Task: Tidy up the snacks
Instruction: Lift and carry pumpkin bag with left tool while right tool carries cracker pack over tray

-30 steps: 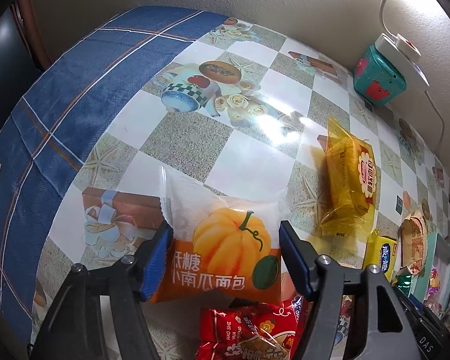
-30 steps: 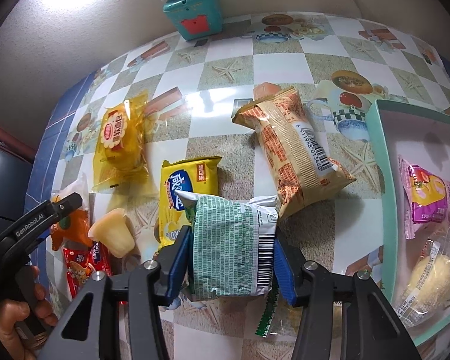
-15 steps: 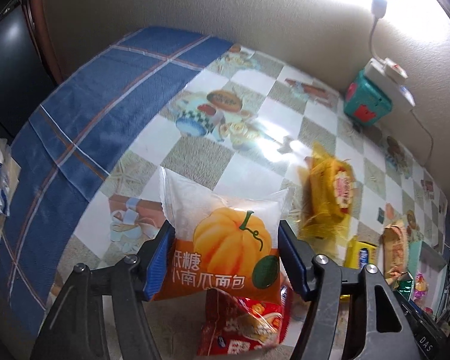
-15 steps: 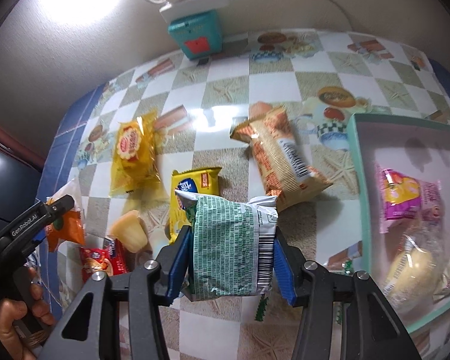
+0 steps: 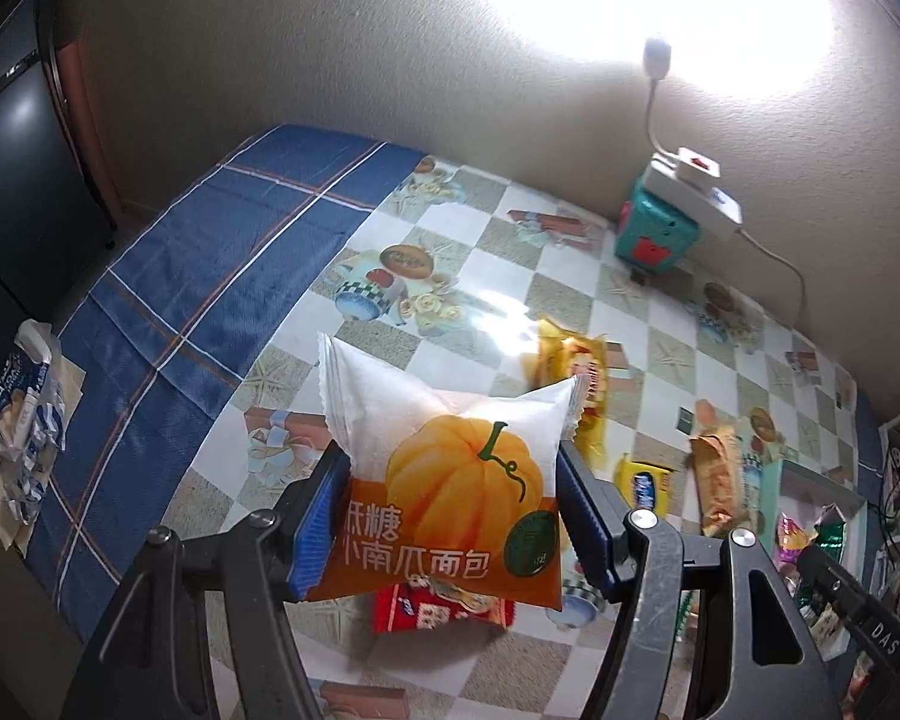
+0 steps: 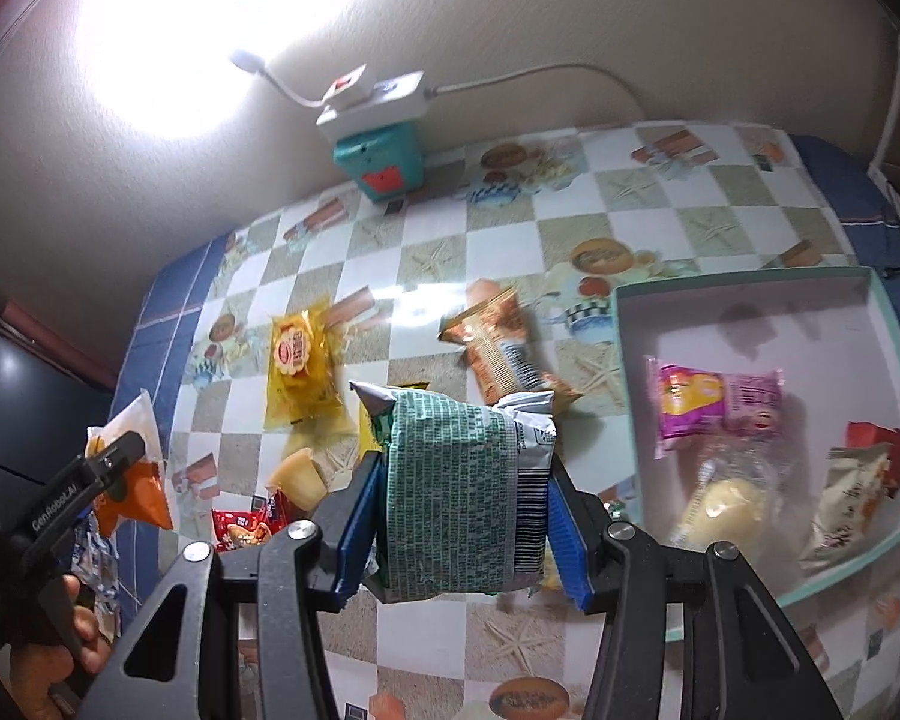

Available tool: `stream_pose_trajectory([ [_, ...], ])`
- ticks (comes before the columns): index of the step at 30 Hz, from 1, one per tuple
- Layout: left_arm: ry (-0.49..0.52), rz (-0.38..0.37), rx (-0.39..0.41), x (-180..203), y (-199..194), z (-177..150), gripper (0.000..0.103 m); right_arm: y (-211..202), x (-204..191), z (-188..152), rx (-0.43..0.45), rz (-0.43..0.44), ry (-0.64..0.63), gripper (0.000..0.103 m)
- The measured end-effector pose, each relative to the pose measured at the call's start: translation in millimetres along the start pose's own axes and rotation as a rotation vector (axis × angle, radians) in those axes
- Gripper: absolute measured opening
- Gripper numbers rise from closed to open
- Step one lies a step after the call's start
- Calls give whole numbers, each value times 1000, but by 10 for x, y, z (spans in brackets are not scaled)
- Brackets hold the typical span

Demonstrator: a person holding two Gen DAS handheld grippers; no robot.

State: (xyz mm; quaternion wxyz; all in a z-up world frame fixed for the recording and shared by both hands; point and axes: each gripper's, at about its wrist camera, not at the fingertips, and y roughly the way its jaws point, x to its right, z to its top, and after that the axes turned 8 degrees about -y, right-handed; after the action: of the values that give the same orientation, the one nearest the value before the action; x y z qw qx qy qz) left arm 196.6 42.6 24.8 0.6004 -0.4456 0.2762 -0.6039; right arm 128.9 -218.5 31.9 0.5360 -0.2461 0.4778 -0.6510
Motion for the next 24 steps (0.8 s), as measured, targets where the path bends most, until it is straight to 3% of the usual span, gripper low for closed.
stream_pose_trajectory([
  [13, 77, -71, 18, 488, -281, -154, 68, -327, 614, -7, 50, -94, 105, 54],
  [24, 209, -123, 37, 1142, -373, -371, 68, -443, 1231, -24, 68, -251, 164, 54],
])
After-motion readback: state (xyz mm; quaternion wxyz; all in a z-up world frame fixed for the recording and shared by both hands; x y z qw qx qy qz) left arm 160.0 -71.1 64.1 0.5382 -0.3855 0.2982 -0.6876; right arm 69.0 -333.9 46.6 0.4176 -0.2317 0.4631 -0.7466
